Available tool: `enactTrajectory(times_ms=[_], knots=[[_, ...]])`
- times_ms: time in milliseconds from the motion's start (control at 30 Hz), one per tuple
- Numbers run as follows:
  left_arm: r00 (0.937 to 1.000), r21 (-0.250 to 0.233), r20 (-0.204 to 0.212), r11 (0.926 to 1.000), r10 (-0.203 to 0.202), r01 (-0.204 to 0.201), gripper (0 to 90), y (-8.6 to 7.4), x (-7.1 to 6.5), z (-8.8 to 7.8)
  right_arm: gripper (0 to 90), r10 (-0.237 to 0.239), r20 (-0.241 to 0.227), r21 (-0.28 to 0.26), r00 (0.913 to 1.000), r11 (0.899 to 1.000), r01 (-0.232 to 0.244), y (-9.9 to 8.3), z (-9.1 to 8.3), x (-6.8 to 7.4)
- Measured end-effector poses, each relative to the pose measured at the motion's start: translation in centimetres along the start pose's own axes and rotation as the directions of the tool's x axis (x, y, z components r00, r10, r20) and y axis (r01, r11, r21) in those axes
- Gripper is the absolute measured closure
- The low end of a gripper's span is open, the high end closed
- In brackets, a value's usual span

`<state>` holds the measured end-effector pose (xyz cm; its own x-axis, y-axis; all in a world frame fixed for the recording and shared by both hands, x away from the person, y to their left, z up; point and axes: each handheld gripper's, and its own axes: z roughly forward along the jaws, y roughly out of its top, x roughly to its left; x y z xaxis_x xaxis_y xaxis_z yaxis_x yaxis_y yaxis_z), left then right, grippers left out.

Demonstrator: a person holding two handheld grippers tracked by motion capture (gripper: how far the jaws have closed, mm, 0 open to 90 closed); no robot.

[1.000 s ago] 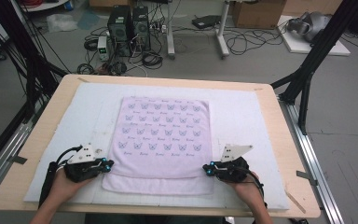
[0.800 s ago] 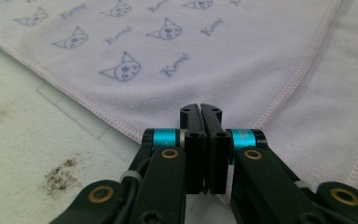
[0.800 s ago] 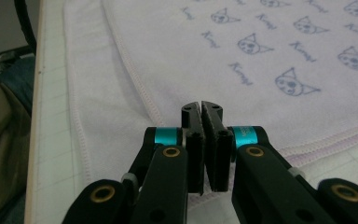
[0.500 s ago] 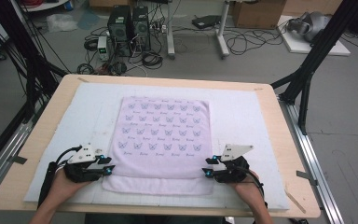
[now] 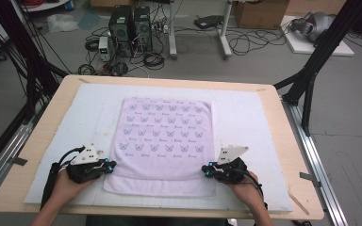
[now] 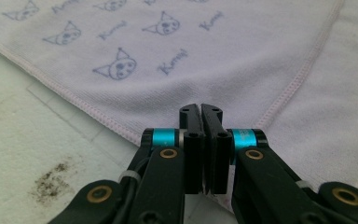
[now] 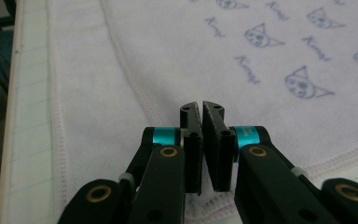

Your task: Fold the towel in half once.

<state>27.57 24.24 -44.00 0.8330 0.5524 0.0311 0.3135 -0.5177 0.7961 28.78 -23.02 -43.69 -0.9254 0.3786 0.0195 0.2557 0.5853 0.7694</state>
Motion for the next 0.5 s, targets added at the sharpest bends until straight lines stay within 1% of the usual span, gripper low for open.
enactTrajectory(times_ms=[67,133,200,233,333,400,433,500], knots=[[1.0,-0.012,-0.004,0.9999,0.005,-0.005,87.2,0.2,0.1,-0.2,86.8,0.006,0.003,-0.021,1.0,1.0,-0.006,0.1,-0.3,-0.1],[0.9999,-0.029,-0.01,0.9996,-0.006,0.005,87.1,0.3,0.1,-0.3,86.9,0.008,0.003,-0.038,1.0,0.999,-0.008,0.2,-0.5,-0.2],[0.9999,-0.036,-0.016,0.9993,-0.007,0.007,87.1,0.4,0.1,-0.4,87.0,0.015,0.01,-0.059,0.9998,0.998,-0.014,0.3,-0.7,-0.3],[0.9998,-0.041,-0.019,0.9991,-0.007,0.006,87.1,0.5,0.1,-0.5,87.1,0.021,0.003,-0.069,0.9998,0.997,-0.021,0.4,-0.8,-0.3],[0.9996,-0.06,-0.023,0.9981,-0.014,0.013,87.1,0.7,0.2,-0.7,87.2,0.022,0.009,-0.092,0.9997,0.996,-0.021,0.7,-1.1,-0.3],[0.9996,-0.07,-0.022,0.9974,-0.018,0.016,87.1,0.9,0.2,-0.9,87.2,0.028,0.007,-0.104,0.9996,0.994,-0.028,0.9,-1.4,-0.4],[0.9994,-0.077,-0.021,0.9967,-0.027,0.026,87.1,1.0,0.2,-1.0,87.2,0.03,0.006,-0.103,0.9995,0.994,-0.029,0.9,-1.5,-0.4],[0.9993,-0.078,-0.026,0.9967,-0.026,0.024,87.2,1.3,0.1,-1.3,87.2,0.038,-0.007,-0.112,0.9993,0.993,-0.038,1.1,-1.9,-0.6]])
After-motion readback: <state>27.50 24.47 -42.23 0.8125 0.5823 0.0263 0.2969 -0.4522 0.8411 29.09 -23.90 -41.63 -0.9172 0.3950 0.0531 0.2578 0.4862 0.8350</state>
